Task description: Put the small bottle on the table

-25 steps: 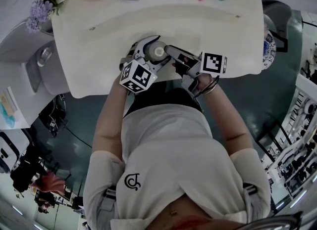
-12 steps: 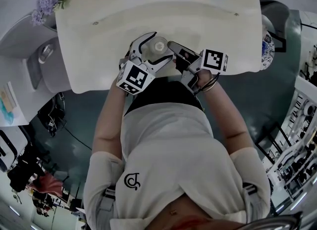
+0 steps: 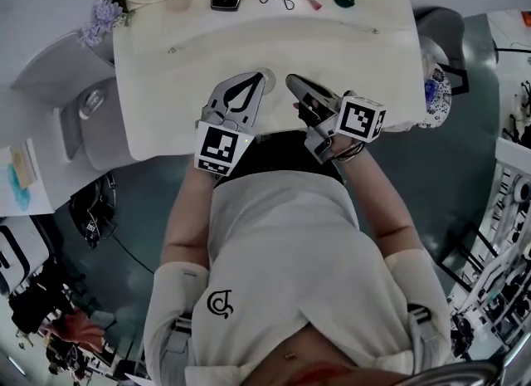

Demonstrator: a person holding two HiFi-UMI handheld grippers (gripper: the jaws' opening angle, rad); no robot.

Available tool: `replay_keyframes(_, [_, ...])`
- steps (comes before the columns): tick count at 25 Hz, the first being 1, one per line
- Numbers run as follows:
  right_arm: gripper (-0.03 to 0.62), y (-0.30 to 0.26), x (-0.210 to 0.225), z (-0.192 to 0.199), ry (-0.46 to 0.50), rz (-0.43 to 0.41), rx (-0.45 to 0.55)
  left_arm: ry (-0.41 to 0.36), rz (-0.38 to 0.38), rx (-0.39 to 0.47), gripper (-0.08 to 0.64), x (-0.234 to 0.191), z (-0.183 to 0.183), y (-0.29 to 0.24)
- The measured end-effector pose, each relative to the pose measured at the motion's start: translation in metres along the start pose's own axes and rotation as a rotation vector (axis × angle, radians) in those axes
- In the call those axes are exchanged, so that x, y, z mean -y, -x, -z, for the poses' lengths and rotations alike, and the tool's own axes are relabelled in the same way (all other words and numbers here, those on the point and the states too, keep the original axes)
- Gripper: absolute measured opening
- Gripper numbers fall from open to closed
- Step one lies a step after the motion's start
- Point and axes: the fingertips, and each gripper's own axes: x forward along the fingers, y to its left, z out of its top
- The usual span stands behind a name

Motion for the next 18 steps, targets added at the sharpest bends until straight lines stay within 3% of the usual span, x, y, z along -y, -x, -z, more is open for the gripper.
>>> replay_keyframes(6, [0.006,0.018,-0.038,-0.022,0.163,-0.073,0.079,0.007,-0.051,-0.012,0.012,-0.003,-0.023,0.018])
replay_keyframes(14, [0.006,0.024,-0.077,-0.045,0.714,-0.040,0.103,-0.021,-0.170,0.077,0.012,-0.024,-0.070,0.048])
replay_keyframes(18, [0.006,0.027,-0.091,-0.052,0.857,-0.019,0.133,-0.029,-0.198,0.088,0.012,-0.030,-0.079,0.060])
